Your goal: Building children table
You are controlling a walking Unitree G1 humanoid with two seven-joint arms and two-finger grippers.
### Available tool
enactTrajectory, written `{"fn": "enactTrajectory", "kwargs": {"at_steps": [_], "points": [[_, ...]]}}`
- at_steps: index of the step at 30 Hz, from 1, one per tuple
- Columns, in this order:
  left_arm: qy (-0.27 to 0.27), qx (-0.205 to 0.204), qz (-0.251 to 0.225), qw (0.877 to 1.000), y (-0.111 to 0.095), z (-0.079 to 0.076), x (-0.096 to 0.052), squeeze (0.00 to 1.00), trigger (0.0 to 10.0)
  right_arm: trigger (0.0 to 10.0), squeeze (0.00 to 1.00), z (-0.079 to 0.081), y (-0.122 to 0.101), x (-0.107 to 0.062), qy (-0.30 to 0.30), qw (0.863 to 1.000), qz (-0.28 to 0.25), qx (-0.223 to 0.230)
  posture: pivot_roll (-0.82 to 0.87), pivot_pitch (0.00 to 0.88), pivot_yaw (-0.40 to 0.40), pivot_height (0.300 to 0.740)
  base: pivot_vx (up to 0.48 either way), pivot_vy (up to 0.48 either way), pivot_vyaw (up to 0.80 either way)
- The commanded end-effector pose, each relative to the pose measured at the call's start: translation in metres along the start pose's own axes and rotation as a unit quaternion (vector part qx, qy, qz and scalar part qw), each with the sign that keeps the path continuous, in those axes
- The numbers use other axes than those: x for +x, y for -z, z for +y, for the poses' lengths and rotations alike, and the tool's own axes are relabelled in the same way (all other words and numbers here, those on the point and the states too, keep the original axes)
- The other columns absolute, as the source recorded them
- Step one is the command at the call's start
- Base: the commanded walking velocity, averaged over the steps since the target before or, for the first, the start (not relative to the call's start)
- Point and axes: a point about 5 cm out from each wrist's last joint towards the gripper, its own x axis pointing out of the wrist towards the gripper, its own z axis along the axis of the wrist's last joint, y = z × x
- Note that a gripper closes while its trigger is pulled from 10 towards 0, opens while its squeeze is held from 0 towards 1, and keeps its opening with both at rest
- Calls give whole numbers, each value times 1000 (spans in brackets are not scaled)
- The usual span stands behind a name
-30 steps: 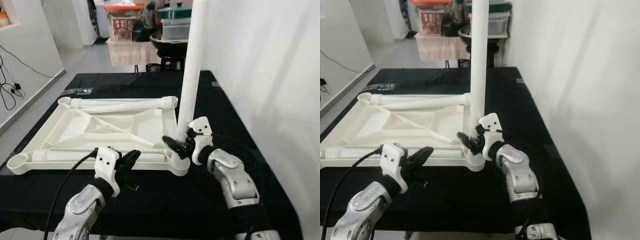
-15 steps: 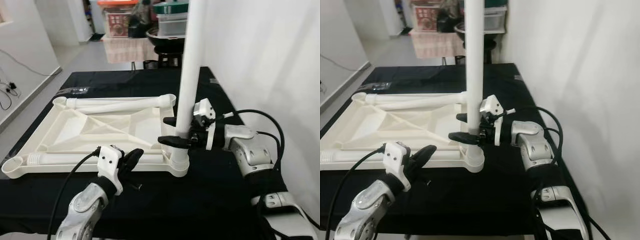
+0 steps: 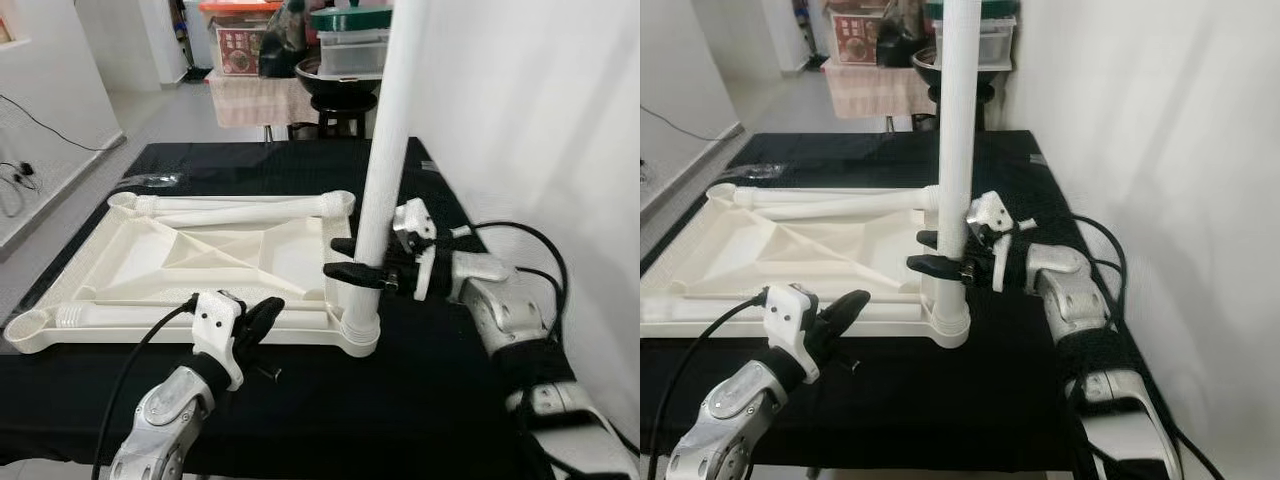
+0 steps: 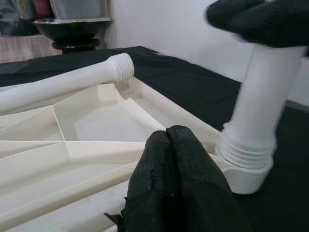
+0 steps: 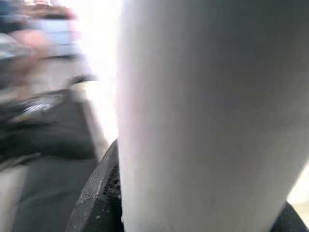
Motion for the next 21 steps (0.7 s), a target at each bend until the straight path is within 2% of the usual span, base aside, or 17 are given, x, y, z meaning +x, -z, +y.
{"fn": "enactTrajectory", "kwargs": {"at_steps": [1,2,3,4,5,7,8,12,13,17,18,19,20,21], "points": [[1,-1,2,1000,0,1,-1,0,10000,0,0,2,22,-1,37,997,69,1,-91,0,-10,740,0,0,0],[0,0,1,1000,-2,2,-2,0,10000,0,0,17,32,4,179,980,58,63,-89,11,-8,740,0,0,0],[0,0,1,1000,-2,2,-2,0,10000,0,0,17,32,4,179,980,58,63,-89,11,-8,740,0,0,0],[0,1,2,1000,-3,4,-2,0,10000,0,0,37,42,7,251,961,69,89,-102,15,15,740,0,0,0],[1,1,2,1000,-3,5,-2,0,10000,0,0,45,44,9,272,954,73,99,-112,7,19,740,0,0,0],[3,0,4,1000,-3,5,-2,0,10000,0,0,46,44,13,264,957,73,93,-94,4,3,740,0,0,0],[8,0,6,1000,-3,6,-1,0,10000,0,0,44,43,17,246,963,75,76,-94,1,5,740,0,0,0],[2,0,3,1000,-3,6,-2,0,10000,0,0,39,41,22,236,967,75,61,-95,5,9,740,0,0,0],[-6,2,1,1000,-3,7,-2,0,10000,10000,0,35,38,22,237,967,73,53,-90,2,7,740,0,0,0],[-13,2,-1,1000,-4,7,-2,0,10000,10000,0,31,30,20,244,966,67,51,-87,3,5,740,0,0,0],[-12,2,0,1000,-4,7,-2,0,10000,10000,75,33,28,20,248,965,68,52,-87,3,5,740,0,0,0],[-12,2,0,1000,-4,7,-2,0,10000,10000,75,33,28,20,248,965,68,52,-87,3,5,740,0,0,0],[-9,0,1,1000,-3,6,-2,0,10000,10000,1000,30,23,21,222,972,58,51,-83,0,6,740,0,0,0],[-9,0,1,1000,-3,6,-2,0,10000,10000,1000,30,23,21,222,972,58,51,-83,0,6,740,0,0,0]]}}
